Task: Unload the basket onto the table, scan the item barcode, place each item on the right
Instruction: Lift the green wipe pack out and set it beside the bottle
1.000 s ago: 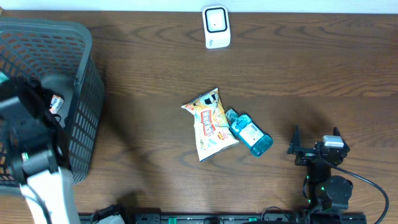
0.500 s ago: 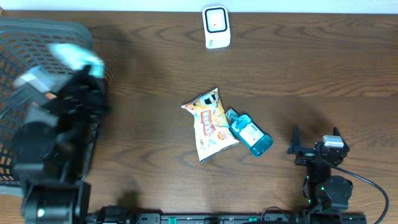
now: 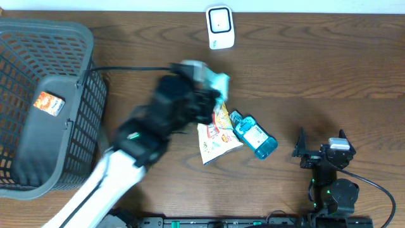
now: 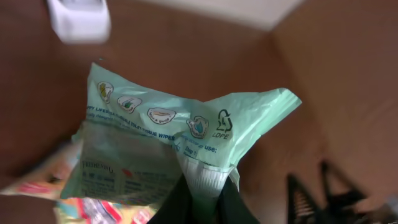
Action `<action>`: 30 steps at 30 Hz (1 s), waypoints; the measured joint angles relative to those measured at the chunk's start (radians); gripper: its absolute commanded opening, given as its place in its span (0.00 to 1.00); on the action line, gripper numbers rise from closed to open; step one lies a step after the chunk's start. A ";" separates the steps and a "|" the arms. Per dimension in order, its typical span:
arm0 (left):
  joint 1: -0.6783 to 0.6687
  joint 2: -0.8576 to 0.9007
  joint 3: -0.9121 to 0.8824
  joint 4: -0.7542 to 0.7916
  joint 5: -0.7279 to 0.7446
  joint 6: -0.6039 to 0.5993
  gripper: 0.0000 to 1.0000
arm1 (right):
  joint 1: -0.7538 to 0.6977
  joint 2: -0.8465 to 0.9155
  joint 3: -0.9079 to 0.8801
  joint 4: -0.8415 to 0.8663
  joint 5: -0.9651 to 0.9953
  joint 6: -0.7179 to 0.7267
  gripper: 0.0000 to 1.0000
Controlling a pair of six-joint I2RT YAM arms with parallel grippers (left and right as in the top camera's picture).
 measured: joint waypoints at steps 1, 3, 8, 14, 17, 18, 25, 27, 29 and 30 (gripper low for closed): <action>-0.028 0.046 0.000 0.025 -0.009 0.005 0.07 | 0.000 0.000 0.000 0.000 0.000 0.000 0.99; -0.082 0.140 0.000 0.087 -0.027 0.017 0.07 | 0.000 0.000 0.000 0.000 0.000 0.000 0.99; -0.183 0.356 0.000 0.283 -0.046 0.028 0.07 | 0.000 0.000 0.000 0.000 0.000 0.000 0.99; -0.241 0.549 0.000 0.430 -0.052 0.074 0.07 | 0.000 0.000 0.000 0.000 0.000 0.000 0.99; -0.254 0.624 0.000 0.464 -0.055 0.114 0.07 | 0.000 0.000 0.000 0.000 0.000 0.000 0.99; -0.256 0.638 0.000 0.469 -0.056 0.124 0.08 | 0.000 0.000 0.000 0.000 0.000 0.000 0.99; -0.259 0.673 0.002 0.469 -0.056 0.153 0.69 | 0.000 0.000 0.000 0.000 0.000 0.000 0.99; -0.259 0.661 0.002 0.462 -0.055 0.161 0.82 | 0.000 0.000 0.000 0.000 0.000 0.000 0.99; -0.259 0.635 0.002 0.444 -0.055 0.180 0.93 | 0.000 0.001 0.000 0.000 0.000 0.000 0.99; -0.259 0.614 0.002 0.434 -0.056 0.193 0.94 | 0.000 0.000 0.000 0.000 0.000 0.000 0.99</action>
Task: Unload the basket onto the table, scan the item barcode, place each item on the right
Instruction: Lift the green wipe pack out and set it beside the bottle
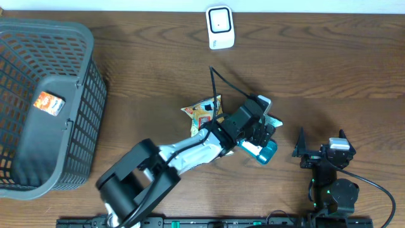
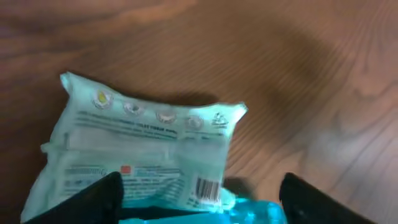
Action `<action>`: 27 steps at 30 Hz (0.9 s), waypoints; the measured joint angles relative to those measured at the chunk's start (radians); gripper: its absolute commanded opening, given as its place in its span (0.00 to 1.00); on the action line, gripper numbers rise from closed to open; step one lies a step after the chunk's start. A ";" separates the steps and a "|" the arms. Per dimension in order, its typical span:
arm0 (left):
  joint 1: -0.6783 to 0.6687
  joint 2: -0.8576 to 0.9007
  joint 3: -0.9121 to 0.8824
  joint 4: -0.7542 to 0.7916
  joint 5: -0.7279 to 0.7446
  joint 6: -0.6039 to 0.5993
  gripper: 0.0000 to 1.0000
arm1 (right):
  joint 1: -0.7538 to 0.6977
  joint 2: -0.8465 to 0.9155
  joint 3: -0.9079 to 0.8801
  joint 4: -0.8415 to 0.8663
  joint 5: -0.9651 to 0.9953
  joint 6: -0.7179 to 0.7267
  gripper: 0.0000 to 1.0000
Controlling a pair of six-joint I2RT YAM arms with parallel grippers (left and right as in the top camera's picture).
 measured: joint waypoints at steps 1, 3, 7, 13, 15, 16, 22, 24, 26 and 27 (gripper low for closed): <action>0.000 -0.027 0.000 -0.015 -0.001 0.015 0.95 | 0.000 0.000 0.000 0.000 0.000 0.000 0.99; 0.000 -0.088 0.000 -0.050 -0.012 0.034 0.96 | 0.000 0.000 0.000 0.000 0.000 0.000 0.99; 0.000 -0.261 0.000 -0.167 -0.102 0.067 0.96 | 0.000 0.000 0.000 0.000 0.000 0.000 0.99; 0.043 -0.522 0.000 -0.364 -0.295 0.090 0.97 | 0.000 0.000 0.000 0.000 0.000 0.000 0.99; 0.085 -0.595 0.000 -0.416 -0.344 0.093 0.97 | 0.000 0.000 0.000 0.000 0.000 0.000 0.99; 0.115 -0.628 0.003 -0.444 -0.361 0.093 0.97 | 0.000 0.000 0.000 0.000 0.000 0.000 0.99; 0.313 -0.787 0.057 -0.610 -0.418 0.093 0.97 | 0.000 0.000 0.000 0.000 0.000 0.000 0.99; 0.364 -0.819 0.087 -0.643 -0.425 0.093 0.97 | 0.000 0.000 0.000 0.000 0.000 0.000 0.99; 0.413 -0.847 0.126 -0.673 -0.430 0.093 0.97 | 0.000 0.000 0.000 0.000 0.000 0.000 0.99; 0.435 -0.856 0.142 -0.682 -0.432 0.093 0.97 | 0.000 0.000 0.000 0.000 0.000 0.000 0.99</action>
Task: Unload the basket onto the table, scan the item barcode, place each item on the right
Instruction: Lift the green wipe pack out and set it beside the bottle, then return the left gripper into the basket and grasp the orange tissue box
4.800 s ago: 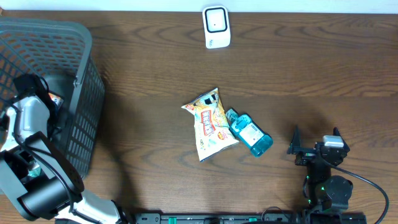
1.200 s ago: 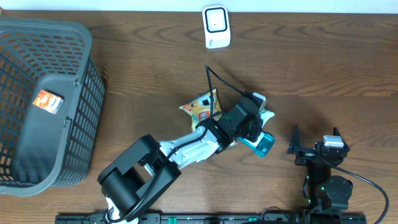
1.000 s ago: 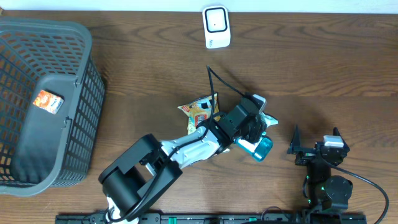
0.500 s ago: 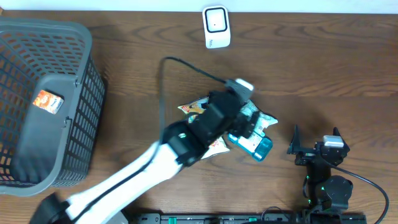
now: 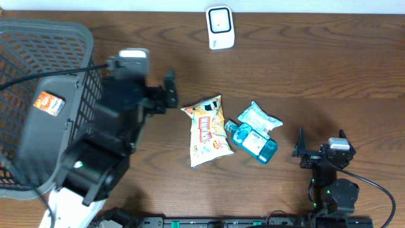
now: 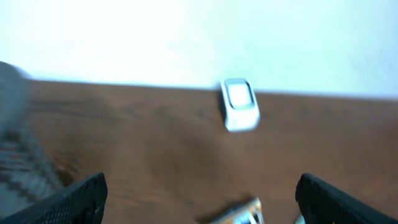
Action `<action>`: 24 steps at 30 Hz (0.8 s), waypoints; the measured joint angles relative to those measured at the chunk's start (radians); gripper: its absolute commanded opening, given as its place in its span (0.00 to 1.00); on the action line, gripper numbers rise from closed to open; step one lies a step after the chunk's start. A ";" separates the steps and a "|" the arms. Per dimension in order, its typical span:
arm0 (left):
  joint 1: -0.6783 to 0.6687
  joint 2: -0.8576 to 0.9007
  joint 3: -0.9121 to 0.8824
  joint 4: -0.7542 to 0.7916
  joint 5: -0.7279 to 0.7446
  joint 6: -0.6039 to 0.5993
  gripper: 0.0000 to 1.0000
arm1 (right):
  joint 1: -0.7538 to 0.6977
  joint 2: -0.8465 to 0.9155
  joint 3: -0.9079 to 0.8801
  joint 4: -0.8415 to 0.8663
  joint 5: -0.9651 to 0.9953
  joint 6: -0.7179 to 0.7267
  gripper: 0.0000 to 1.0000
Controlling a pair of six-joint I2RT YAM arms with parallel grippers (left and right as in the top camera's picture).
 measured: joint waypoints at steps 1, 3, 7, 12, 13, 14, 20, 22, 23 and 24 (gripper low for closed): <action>0.019 -0.006 0.015 -0.010 -0.002 0.000 0.97 | 0.000 0.000 0.000 0.000 0.000 0.000 0.99; 0.061 -0.013 0.047 -0.030 -0.005 0.000 0.97 | 0.000 0.000 0.000 0.000 0.000 0.000 0.99; 0.108 -0.014 0.071 -0.062 -0.008 0.000 0.97 | 0.000 0.000 0.000 0.000 0.000 0.000 0.99; 0.115 -0.009 0.071 -0.092 -0.007 0.000 0.97 | 0.000 0.000 0.000 0.000 0.000 0.000 0.99; 0.115 -0.009 0.071 -0.091 -0.007 0.000 0.97 | 0.000 0.000 0.000 0.000 0.000 0.000 0.99; 0.115 -0.009 0.071 -0.090 -0.007 0.000 0.97 | 0.000 0.000 0.000 0.000 0.000 0.000 0.99; 0.115 -0.009 0.071 -0.082 -0.008 0.000 0.97 | 0.000 0.000 0.000 0.000 0.000 0.000 0.99; 0.115 -0.009 0.071 -0.082 -0.015 0.000 0.97 | 0.000 0.000 0.000 0.000 0.000 0.000 0.99; 0.115 -0.009 0.071 -0.082 -0.022 0.000 0.97 | 0.000 0.000 0.000 0.000 0.000 0.000 0.99; 0.115 -0.009 0.072 -0.082 -0.032 0.000 0.97 | 0.000 0.000 0.000 0.000 0.000 0.000 0.99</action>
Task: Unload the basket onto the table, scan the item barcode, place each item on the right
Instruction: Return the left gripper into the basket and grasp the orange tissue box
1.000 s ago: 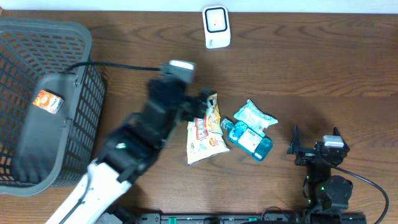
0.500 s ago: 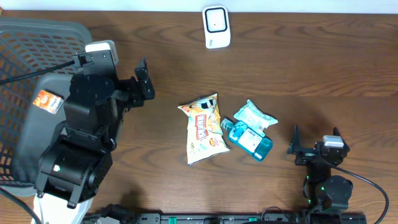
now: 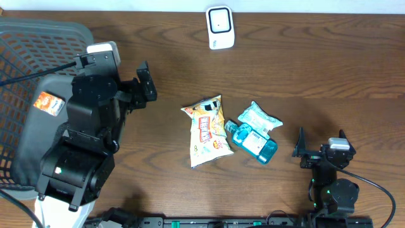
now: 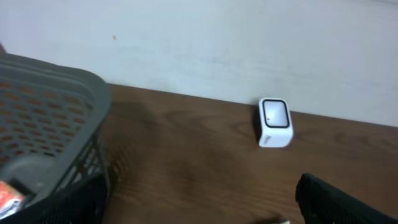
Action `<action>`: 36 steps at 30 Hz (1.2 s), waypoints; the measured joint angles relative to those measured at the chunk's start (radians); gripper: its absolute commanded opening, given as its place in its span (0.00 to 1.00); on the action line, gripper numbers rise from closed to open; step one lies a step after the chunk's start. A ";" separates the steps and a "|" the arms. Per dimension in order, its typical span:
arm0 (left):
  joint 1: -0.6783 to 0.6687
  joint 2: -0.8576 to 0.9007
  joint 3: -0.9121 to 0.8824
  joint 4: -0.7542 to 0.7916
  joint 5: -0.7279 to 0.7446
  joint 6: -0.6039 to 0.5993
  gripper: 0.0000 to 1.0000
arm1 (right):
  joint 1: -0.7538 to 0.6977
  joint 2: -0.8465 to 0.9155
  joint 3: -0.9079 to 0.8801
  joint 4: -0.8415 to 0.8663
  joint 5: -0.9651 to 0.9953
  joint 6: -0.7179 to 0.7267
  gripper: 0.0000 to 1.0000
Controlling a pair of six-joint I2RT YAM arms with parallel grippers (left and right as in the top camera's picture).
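Note:
The white scanner (image 3: pixel 220 27) stands at the table's far edge and shows in the left wrist view too (image 4: pixel 274 122). A mint-green wipes pack (image 3: pixel 259 118) lies in mid-table, beside a blue bottle (image 3: pixel 253 140) and a yellow snack bag (image 3: pixel 207 130). My left gripper (image 3: pixel 143 85) hovers open and empty next to the basket, well left of those items. Its dark fingers (image 4: pixel 348 199) frame the bottom corners of the wrist view. My right gripper (image 3: pixel 299 151) rests near the front right edge, its fingers together.
A grey mesh basket (image 3: pixel 25 44) fills the left end of the table, with an orange packet (image 3: pixel 49 102) inside it. Its rim appears in the left wrist view (image 4: pixel 56 78). A pale wall rises behind the table's far edge.
My left gripper has shifted a little further left toward the basket, still open and empty. The basket rim now appears in the wrist view. The items on the table lie unchanged.
My left gripper first held the mint wipes pack above the table, below the scanner. Then it was open over the pack, which lay by the blue bottle. After that the arm was back by the basket, empty, where it remains.

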 measured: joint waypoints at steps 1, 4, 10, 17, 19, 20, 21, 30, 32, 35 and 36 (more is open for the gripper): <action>0.000 0.000 0.001 0.000 -0.012 0.000 0.97 | 0.000 0.000 0.000 0.000 0.000 0.000 0.99; 0.003 0.005 0.018 -0.002 -0.040 0.000 0.97 | 0.000 0.000 0.000 0.000 0.000 0.000 0.99; 0.037 0.009 0.084 -0.033 -0.064 0.000 0.97 | 0.000 0.000 0.000 0.000 0.000 0.000 0.99; 0.097 0.009 0.106 -0.074 -0.076 0.000 0.97 | 0.000 0.000 0.000 0.000 0.000 0.000 0.99; 0.114 0.009 0.106 -0.076 -0.077 -0.001 0.97 | 0.000 0.000 0.000 0.000 0.000 0.000 0.99; 0.124 0.009 0.106 -0.076 -0.079 -0.003 0.97 | 0.000 0.000 0.000 0.000 0.000 0.000 0.99; 0.135 0.009 0.106 -0.076 -0.079 -0.005 0.97 | 0.000 0.000 0.000 0.000 0.000 0.000 0.99; 0.239 0.022 0.169 -0.079 -0.079 -0.009 0.98 | 0.000 0.000 0.000 0.000 0.000 0.000 0.99; 0.277 0.029 0.200 -0.077 -0.079 -0.009 0.97 | 0.000 0.000 0.000 0.000 0.000 0.000 0.99; 0.340 0.037 0.237 -0.077 -0.079 -0.016 0.98 | 0.000 0.000 0.000 0.000 0.000 0.000 0.99; 0.364 0.039 0.246 -0.077 -0.080 -0.022 0.98 | 0.000 0.000 0.000 0.000 0.000 0.000 0.99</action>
